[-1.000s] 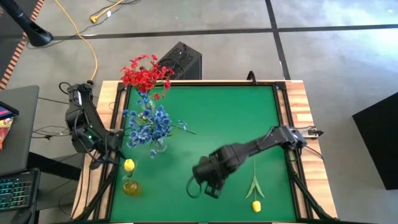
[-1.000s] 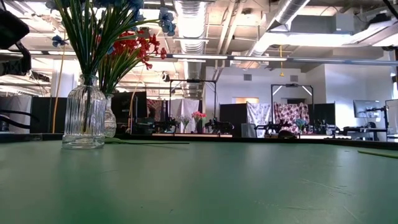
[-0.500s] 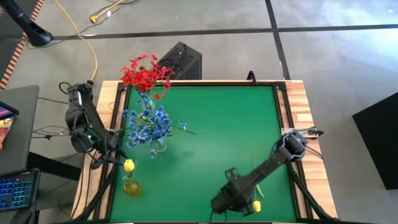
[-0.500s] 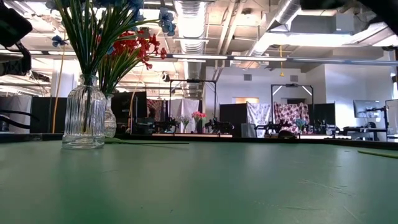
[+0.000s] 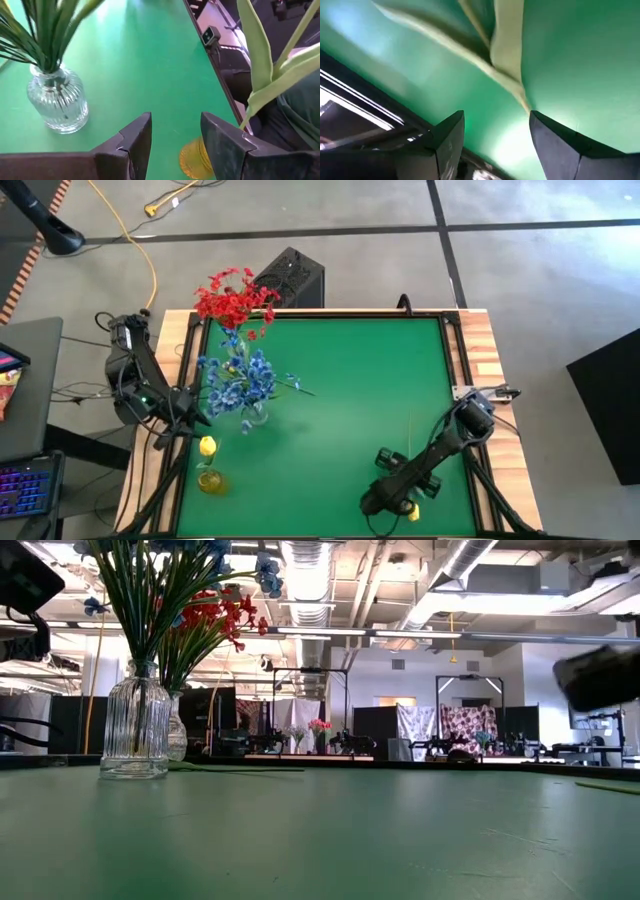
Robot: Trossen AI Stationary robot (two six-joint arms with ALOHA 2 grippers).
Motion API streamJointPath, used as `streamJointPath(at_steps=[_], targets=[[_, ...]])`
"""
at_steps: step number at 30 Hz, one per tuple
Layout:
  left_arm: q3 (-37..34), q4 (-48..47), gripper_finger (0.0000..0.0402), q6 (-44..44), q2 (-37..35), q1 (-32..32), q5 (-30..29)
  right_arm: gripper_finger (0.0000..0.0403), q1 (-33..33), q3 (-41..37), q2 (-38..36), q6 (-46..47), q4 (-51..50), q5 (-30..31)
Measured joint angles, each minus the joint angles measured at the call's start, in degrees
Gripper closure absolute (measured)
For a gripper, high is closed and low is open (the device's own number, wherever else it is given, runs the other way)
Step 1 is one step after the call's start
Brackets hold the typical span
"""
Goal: Sort flowers into vase by color
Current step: Put the bottom right yellow flower into the yellow vase
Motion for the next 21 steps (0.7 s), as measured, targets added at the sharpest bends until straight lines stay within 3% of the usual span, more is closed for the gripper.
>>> streamJointPath(at_steps=[6, 14, 17, 21], targets=[[0.00, -0.02, 0.0244, -1.11, 0.00, 0.00, -1.38, 0.0154, -1.36, -5.63, 0.00, -1.02, 3.07, 5.07], [-0.02, -0.02, 0.0244, -2.61, 0.00, -0.02, -0.23, 0.0164, -2.27, -8.22, -0.24, -1.28, 10.37, 6.34], [-0.02, -0.04, 0.0244, -3.02, 0.00, -0.01, -0.09, 0.0202, -1.83, -8.13, -0.20, -1.43, 10.60, 6.82], [-0.02, -0.04, 0.0244, -3.02, 0.00, -0.01, -0.07, 0.0286, -0.71, -7.90, -0.15, 0.64, 11.68, 7.55]])
